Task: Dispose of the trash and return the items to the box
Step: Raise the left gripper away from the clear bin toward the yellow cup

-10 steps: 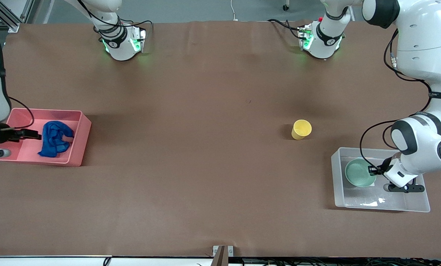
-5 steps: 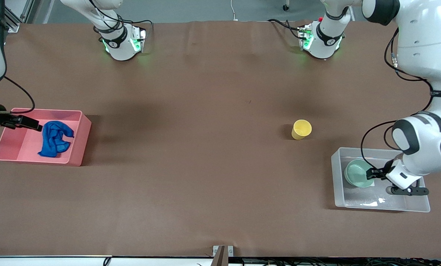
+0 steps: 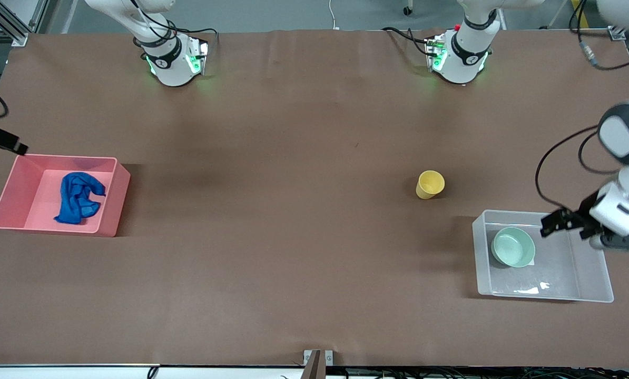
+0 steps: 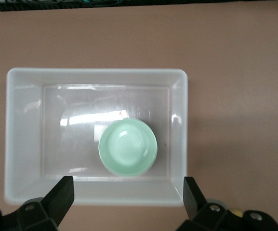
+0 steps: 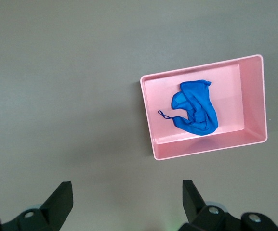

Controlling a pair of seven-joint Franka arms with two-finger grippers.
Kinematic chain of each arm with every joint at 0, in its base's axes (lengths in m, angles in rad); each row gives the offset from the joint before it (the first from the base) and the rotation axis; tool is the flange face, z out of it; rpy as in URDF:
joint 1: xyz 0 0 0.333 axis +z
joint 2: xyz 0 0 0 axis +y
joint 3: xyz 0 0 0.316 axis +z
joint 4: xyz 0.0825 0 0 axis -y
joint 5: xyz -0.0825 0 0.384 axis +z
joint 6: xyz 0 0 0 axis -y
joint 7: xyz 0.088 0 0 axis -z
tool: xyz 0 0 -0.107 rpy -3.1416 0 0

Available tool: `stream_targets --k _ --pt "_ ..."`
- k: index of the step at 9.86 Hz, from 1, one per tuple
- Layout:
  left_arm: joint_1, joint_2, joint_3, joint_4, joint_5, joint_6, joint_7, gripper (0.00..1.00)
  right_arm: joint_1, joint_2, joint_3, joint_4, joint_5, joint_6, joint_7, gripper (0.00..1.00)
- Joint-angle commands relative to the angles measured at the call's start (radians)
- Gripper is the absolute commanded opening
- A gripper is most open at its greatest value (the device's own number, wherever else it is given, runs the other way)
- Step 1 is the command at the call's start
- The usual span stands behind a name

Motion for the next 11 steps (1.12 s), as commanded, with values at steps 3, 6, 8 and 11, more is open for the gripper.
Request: stream_targets --k 3,6,8,11 --pt "0.011 -0.291 -0.107 -0.074 0.058 -0.316 -0.155 1.0 0.024 0.008 -0.01 -0.03 -0.009 0.049 -0.109 1.0" --pt "0.041 -0.415 -0.175 -0.074 0.054 -0.467 -0.19 1.0 0.018 0.011 -0.012 -0.001 -0.011 0.046 -0.115 1.0" --pt "0.031 -0.401 -0.193 -0.108 0.05 -0.451 -0.218 1.0 0.008 0.011 -0.013 -0.001 -0.011 0.043 -0.146 1.0" --pt "0.029 -0.363 -0.235 -0.302 0.038 -0.203 -0.221 1.0 0.002 0.011 -0.013 -0.006 -0.009 0.034 -0.146 1.0"
